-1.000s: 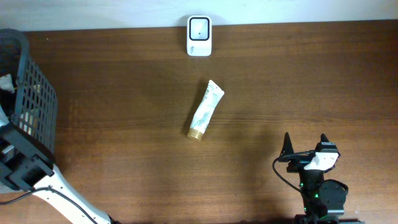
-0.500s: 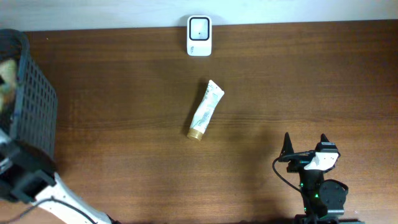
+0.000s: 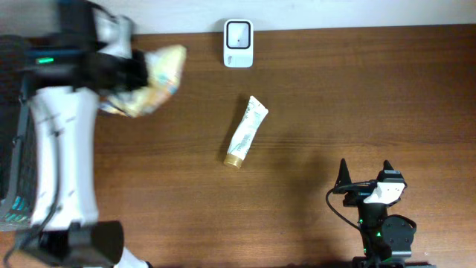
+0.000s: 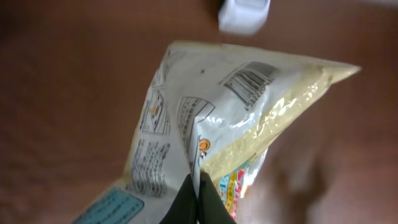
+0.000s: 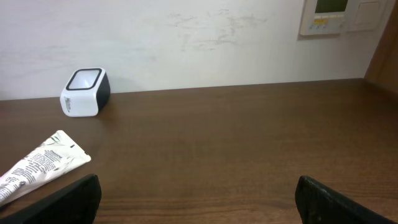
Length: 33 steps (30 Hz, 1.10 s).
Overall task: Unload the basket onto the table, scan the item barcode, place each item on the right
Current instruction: 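Grasp a white snack bag with the left gripper, drop it beside the tube, then grasp a Kleenex tissue pack with the left gripper, drop it on table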
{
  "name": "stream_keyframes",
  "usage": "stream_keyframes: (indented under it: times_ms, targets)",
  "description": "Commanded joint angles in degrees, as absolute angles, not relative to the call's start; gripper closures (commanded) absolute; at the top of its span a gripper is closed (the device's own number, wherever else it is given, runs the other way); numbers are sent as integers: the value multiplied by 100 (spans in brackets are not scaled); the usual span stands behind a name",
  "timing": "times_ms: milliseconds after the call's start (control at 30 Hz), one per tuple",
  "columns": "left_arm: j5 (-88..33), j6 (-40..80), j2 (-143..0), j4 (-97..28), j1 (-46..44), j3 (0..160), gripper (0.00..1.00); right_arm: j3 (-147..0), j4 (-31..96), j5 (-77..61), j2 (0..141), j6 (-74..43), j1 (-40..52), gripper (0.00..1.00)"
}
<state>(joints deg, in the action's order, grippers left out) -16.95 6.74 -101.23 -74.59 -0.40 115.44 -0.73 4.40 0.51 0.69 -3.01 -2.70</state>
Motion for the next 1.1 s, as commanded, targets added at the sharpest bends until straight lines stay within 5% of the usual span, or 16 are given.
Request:
stream_keyframes:
  times_ms: [0, 133, 167, 200, 367, 433, 533, 733, 1067]
  targets:
    - [-1651, 1133, -10385, -6667, -633, 10095, 100, -32, 469, 62, 36, -322, -303, 2]
    - [-1656, 1608, -10873, -5070, -1109, 8591, 100, -32, 469, 62, 36, -322, -303, 1]
    - [-1671, 1608, -10919, -4963, -1188, 8525, 82, -32, 471, 62, 36, -322, -303, 1]
    - [-1671, 1605, -10910, -4864, -1284, 8567, 47, -32, 469, 64, 36, -322, -303, 1]
    - [-1520, 1332, -10250, -5859, -674, 10868, 35, -32, 469, 62, 36, -322, -303, 1]
    - [-670, 1321, -9756, -6309, 67, 11937, 11, -32, 469, 62, 36, -322, -303, 1]
    - [676, 1398, -8960, -6746, 1835, 12291, 1, -32, 469, 62, 36, -322, -303, 1]
    - [1184, 2036, -9607, -7334, 4204, 11585, 0, -32, 469, 62, 36, -322, -303, 1]
    - [1184, 416, -11286, -6987, 5175, 9885, 7, -32, 469, 62, 36, -322, -303, 1]
